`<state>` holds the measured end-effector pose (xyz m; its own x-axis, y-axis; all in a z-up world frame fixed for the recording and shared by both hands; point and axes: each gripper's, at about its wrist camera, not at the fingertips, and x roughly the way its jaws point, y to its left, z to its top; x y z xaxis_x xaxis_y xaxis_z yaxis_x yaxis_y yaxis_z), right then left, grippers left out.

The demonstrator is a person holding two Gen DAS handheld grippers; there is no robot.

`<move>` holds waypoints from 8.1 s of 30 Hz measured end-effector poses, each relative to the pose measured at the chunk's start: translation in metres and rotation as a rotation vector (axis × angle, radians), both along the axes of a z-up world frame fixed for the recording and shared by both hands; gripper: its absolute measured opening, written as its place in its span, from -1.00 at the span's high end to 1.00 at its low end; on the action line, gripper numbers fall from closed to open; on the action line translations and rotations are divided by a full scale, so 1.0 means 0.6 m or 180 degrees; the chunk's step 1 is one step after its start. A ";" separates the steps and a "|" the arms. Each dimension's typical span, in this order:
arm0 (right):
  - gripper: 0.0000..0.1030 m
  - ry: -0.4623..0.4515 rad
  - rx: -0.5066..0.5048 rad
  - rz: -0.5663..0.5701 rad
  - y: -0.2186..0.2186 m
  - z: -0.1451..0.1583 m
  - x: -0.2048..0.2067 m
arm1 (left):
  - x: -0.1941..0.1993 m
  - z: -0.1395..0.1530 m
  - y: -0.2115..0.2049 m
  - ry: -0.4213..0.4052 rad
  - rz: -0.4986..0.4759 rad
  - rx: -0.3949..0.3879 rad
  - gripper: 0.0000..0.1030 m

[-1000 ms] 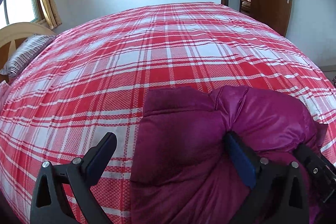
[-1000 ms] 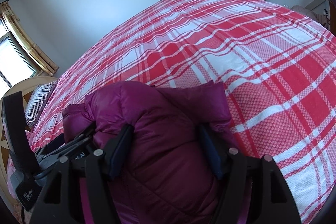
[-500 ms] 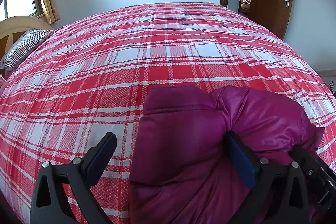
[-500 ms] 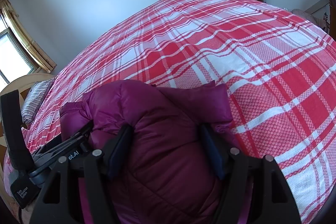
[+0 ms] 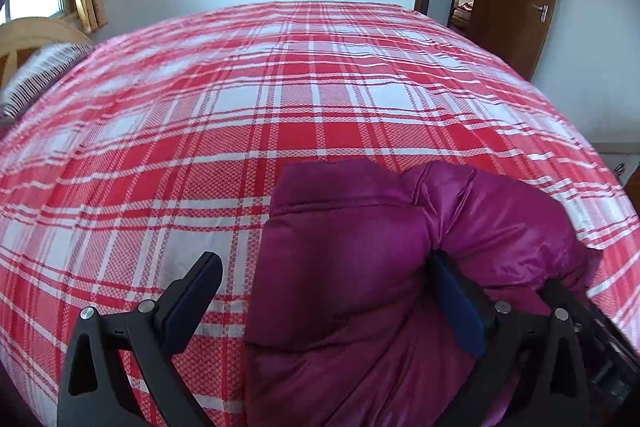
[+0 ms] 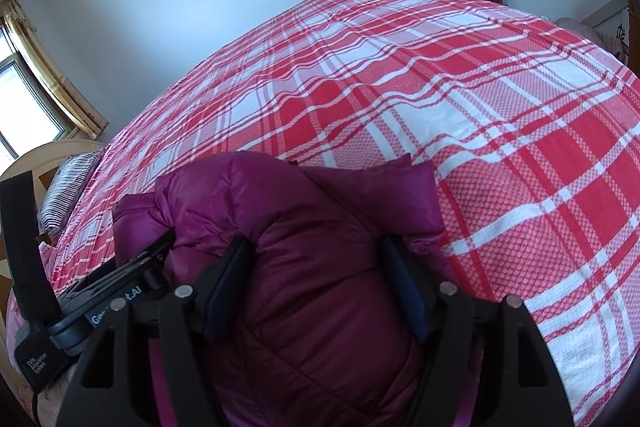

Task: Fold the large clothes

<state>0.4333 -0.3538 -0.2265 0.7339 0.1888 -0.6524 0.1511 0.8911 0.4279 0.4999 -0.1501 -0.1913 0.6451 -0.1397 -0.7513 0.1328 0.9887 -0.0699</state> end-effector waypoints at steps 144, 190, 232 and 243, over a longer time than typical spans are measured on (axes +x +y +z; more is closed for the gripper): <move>0.39 0.0155 0.0115 0.2269 0.598 0.013 -0.043 | -0.386 -0.024 0.600 -0.0309 0.0962 -0.0733 -0.61; -0.90 -0.1306 -0.0769 0.1634 0.492 0.262 -0.339 | -0.581 0.239 0.555 -0.1446 0.0837 -0.0302 -0.82; -1.00 -0.1764 -0.0763 0.1606 0.473 0.318 -0.405 | -0.602 0.263 0.541 -0.1611 0.0901 -0.0120 -0.82; -1.00 -0.1813 -0.0756 0.1628 0.471 0.321 -0.410 | -0.606 0.270 0.541 -0.1633 0.1004 -0.0061 -0.89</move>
